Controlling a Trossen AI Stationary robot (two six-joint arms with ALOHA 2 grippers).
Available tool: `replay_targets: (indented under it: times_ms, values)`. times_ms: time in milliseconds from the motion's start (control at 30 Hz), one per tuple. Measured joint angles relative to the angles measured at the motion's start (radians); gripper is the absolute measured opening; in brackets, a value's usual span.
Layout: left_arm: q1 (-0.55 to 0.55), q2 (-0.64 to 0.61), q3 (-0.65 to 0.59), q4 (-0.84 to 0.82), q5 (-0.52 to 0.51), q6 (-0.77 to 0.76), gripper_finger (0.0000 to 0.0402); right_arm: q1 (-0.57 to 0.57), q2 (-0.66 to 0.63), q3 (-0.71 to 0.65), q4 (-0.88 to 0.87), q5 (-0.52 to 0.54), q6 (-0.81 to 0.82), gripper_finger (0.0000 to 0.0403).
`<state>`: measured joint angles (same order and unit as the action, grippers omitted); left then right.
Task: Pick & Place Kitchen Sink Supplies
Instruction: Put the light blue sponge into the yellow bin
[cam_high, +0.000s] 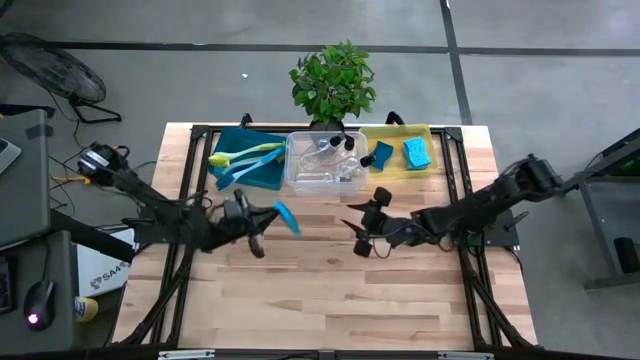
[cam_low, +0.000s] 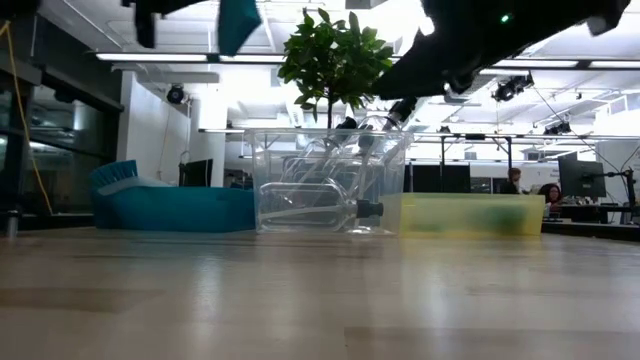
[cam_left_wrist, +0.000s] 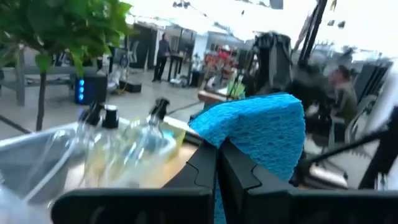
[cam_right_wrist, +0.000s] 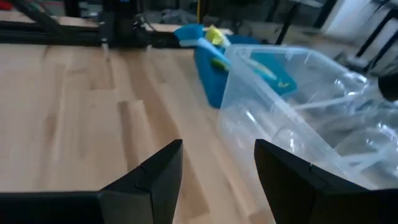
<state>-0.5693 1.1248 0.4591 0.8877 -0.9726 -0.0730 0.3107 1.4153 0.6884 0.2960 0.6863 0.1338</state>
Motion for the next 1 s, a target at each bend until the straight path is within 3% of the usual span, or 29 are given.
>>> replay_targets:
  times_ms: [233, 600, 1000]
  values:
    - [0.178, 0.005, 0.001, 0.124, 0.169, 0.009, 0.0000, 0.000, 0.150, 0.000, 0.315, 0.092, -0.154, 0.0193]
    - [0.312, 0.073, 0.001, 0.303, 0.241, -0.009, 0.0000, 0.000, 0.314, 0.003, 0.824, 0.127, -0.347, 0.0193]
    - [0.372, 0.267, 0.001, 0.676, 0.272, -0.022, 0.0000, -0.011, 0.408, 0.080, 1.015, 0.083, -0.569, 0.0193]
